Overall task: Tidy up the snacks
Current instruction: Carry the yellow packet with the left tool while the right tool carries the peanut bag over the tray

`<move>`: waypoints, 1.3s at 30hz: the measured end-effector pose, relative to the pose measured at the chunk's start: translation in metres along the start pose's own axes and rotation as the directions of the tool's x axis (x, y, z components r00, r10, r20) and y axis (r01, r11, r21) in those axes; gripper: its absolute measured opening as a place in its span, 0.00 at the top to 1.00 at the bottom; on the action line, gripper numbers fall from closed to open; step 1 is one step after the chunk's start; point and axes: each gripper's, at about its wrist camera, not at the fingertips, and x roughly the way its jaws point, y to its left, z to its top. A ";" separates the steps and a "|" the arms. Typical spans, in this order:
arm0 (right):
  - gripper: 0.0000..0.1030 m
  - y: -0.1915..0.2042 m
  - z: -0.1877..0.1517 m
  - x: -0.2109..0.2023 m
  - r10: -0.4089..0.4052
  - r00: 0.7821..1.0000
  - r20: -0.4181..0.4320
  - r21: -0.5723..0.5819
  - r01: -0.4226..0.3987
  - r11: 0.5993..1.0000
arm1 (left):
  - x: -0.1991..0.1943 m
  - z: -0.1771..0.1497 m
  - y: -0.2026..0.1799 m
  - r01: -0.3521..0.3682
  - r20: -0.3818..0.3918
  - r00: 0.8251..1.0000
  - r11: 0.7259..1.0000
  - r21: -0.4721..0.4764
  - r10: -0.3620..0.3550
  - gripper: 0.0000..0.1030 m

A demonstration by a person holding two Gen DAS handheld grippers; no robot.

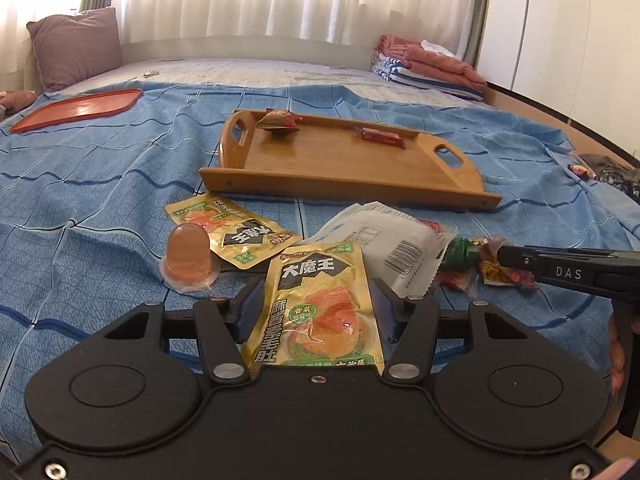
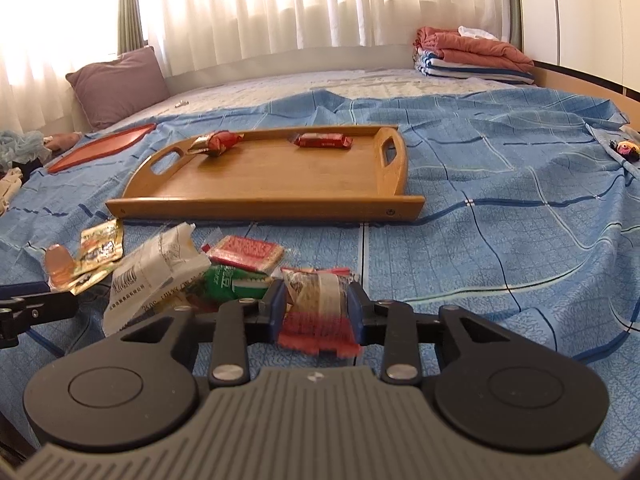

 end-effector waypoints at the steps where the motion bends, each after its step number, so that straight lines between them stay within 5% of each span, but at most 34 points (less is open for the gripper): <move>1: 0.60 -0.001 -0.001 0.001 -0.003 1.000 -0.006 0.003 0.003 1.000 | 0.002 -0.001 -0.001 0.001 -0.011 1.000 1.000 -0.003 -0.001 0.46; 9: 0.54 0.000 -0.009 0.009 -0.011 0.999 -0.037 -0.010 0.011 1.000 | 0.013 -0.008 0.007 -0.005 -0.067 0.998 0.999 -0.040 0.002 0.40; 15: 0.52 0.003 -0.009 0.014 0.008 0.996 -0.085 -0.037 -0.011 0.999 | 0.027 -0.005 0.017 0.047 -0.117 0.991 0.990 -0.132 -0.063 0.25; 17: 0.53 0.005 -0.009 0.014 0.005 0.996 -0.087 -0.034 -0.008 0.999 | 0.028 -0.003 0.019 0.045 -0.120 0.991 0.987 -0.154 -0.064 0.31; 18: 0.56 0.006 -0.010 0.013 0.001 0.997 -0.083 -0.038 -0.004 0.999 | 0.028 -0.002 0.020 0.028 -0.117 0.992 0.988 -0.155 -0.046 0.42; 22: 0.60 0.011 -0.012 0.008 -0.013 0.998 -0.064 -0.034 0.010 0.999 | 0.021 0.000 0.017 0.019 -0.097 0.995 0.991 -0.135 -0.033 0.50; 39: 0.61 0.020 0.006 -0.027 0.038 0.999 0.032 0.003 -0.038 0.999 | -0.024 0.036 -0.012 0.027 0.091 0.995 1.000 0.016 -0.028 0.53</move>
